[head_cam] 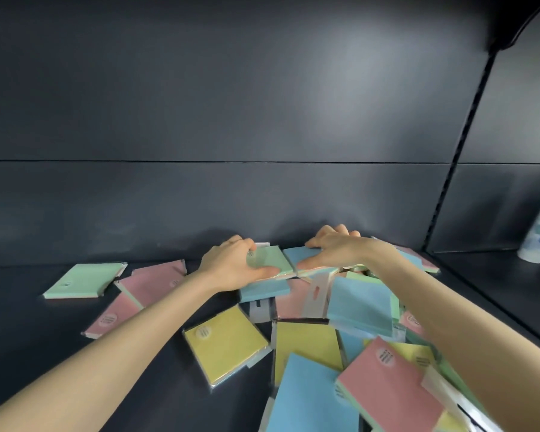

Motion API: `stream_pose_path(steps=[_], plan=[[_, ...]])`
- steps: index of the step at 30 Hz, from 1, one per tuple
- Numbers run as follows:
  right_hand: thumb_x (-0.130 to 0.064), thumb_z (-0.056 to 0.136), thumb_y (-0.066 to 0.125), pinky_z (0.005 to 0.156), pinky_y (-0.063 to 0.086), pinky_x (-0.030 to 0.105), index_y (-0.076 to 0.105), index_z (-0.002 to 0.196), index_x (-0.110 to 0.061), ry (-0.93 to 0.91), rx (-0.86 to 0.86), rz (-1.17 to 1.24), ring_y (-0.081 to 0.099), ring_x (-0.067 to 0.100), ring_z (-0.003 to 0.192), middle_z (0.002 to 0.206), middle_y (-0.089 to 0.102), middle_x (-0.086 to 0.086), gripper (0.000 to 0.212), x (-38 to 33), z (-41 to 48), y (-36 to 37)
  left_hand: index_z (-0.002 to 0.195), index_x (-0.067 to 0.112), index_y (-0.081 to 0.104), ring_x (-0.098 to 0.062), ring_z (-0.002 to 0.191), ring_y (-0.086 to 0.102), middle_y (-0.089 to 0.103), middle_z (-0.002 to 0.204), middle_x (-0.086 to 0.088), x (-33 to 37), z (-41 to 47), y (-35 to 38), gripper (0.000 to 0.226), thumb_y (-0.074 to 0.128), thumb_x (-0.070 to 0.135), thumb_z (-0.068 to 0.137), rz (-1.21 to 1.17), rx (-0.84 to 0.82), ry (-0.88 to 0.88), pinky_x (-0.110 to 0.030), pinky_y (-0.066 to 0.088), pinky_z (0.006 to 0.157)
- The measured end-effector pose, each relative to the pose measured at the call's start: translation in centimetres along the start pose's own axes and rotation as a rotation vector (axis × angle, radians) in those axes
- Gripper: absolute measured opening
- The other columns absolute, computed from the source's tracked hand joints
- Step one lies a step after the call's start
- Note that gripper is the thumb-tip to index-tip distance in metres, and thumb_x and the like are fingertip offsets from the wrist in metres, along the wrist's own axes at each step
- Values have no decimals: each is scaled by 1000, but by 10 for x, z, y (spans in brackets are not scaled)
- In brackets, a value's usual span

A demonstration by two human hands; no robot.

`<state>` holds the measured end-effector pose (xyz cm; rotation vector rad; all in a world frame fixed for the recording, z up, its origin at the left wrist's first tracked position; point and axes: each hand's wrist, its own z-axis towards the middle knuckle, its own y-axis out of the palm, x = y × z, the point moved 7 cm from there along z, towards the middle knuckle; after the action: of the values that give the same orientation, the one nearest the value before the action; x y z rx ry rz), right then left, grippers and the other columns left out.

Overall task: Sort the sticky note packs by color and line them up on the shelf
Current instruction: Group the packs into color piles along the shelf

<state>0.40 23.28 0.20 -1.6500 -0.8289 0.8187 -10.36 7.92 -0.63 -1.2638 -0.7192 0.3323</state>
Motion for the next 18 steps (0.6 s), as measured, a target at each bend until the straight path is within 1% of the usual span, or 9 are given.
stream_pose_path(steps=[3,5,7,9,11,12,13,15,18], plan=[[-66,82,48,102,28,36,29,142,-43,6,-58,31,25,28,130,146,25,-8,68,5,-8,0,133,21,47,-21,119,51,46,134,4,3,1,0,78,58,71,73,-4,-4,1,-31,40,86],[-66,78,52,105,34,36,31,140,-45,36,-92,70,34,27,125,141,30,-2,68,8,-13,0,132,22,48,-21,118,51,46,133,4,3,0,2,79,60,71,72,-33,-13,-8,-31,41,86],[-67,75,56,102,39,38,34,136,-45,55,-91,72,38,27,116,134,34,3,69,11,-13,-2,131,23,49,-21,117,52,47,131,4,3,-2,2,78,64,70,69,-73,-15,-22,-32,43,88],[-65,75,59,104,36,39,32,139,-44,52,-77,48,34,27,123,138,33,2,72,11,-14,-5,129,24,50,-22,114,53,47,128,4,5,-4,2,78,67,69,66,-107,-19,-30,-34,45,90],[-64,74,61,108,30,40,25,144,-42,41,-70,44,25,28,133,144,29,-4,81,11,-16,-6,127,25,52,-23,112,54,47,125,4,7,-6,3,79,70,69,63,-135,-31,-40,-36,47,91],[-64,74,62,108,28,40,24,145,-40,37,-68,48,21,28,135,145,27,-5,84,13,-19,-6,125,25,53,-22,111,54,47,123,3,8,-8,4,79,71,68,62,-145,-38,-42,-36,47,91],[-64,74,63,108,27,39,24,145,-39,40,-74,56,20,27,135,143,26,-5,84,15,-21,-6,123,24,55,-22,109,54,48,121,3,9,-10,4,77,72,68,62,-156,-44,-43,-37,48,90],[-64,72,65,107,29,37,31,141,-40,50,-84,71,23,25,132,134,27,-5,81,19,-24,-4,115,21,59,-21,105,55,49,118,3,10,-13,4,72,74,66,60,-190,-50,-49,-37,49,88],[-66,64,70,104,36,39,40,129,-43,53,-76,73,31,23,121,124,31,-7,76,21,-24,-5,106,23,58,-17,100,56,52,112,5,13,-18,4,67,77,65,58,-238,-58,-51,-34,49,83]])
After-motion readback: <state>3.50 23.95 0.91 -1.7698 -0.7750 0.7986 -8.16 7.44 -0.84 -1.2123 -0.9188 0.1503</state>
